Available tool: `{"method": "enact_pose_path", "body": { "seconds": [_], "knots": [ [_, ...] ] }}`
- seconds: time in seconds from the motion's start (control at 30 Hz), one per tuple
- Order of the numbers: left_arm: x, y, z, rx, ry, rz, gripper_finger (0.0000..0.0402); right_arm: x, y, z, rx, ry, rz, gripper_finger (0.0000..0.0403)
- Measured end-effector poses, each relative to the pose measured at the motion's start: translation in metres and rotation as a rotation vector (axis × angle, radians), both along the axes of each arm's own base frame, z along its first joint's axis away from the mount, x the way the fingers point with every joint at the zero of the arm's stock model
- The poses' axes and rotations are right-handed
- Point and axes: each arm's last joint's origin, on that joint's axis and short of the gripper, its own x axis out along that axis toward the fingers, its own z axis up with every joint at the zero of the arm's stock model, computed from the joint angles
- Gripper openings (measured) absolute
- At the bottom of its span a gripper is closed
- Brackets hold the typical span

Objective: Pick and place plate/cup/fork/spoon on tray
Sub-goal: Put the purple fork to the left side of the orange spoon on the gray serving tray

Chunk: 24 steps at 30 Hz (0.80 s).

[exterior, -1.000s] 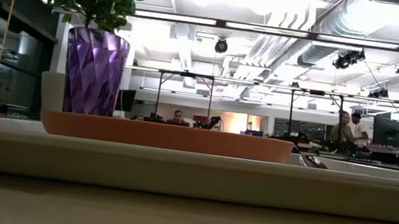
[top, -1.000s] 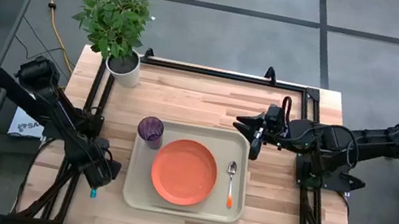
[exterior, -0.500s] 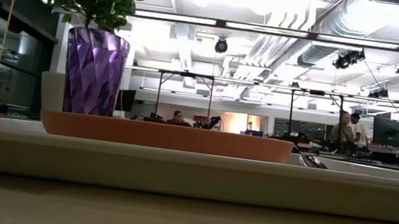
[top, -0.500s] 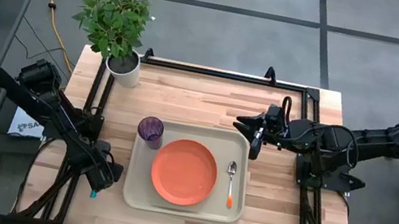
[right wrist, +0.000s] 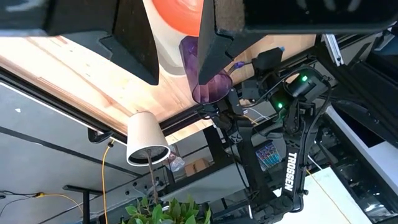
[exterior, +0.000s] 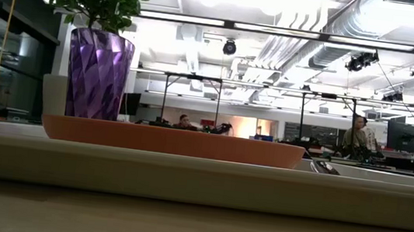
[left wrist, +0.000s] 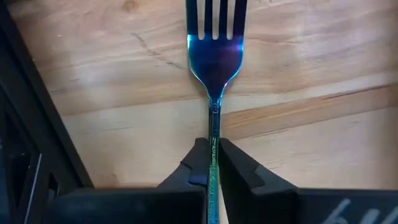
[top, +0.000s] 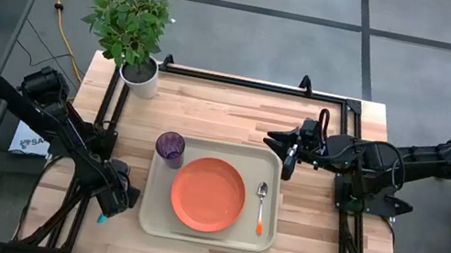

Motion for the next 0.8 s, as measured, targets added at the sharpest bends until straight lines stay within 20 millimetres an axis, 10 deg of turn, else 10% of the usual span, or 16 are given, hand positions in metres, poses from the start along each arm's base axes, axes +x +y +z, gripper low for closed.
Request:
{"method": "enact_pose_path", "body": {
  "seconds": [0.37,0.8],
  "knots": [
    [-0.011,0.010,0.037,-0.121,-0.137,-0.120,0.0001,0.000,0.000,0.000,0.000,0.002,0.002,0.0103],
    [-0.009,0.014,0.165,-0.285,-0.925,-0.497,0.0000,0.000,0.000,0.000,0.010,0.000,0.000,0.0103]
  ]
}}
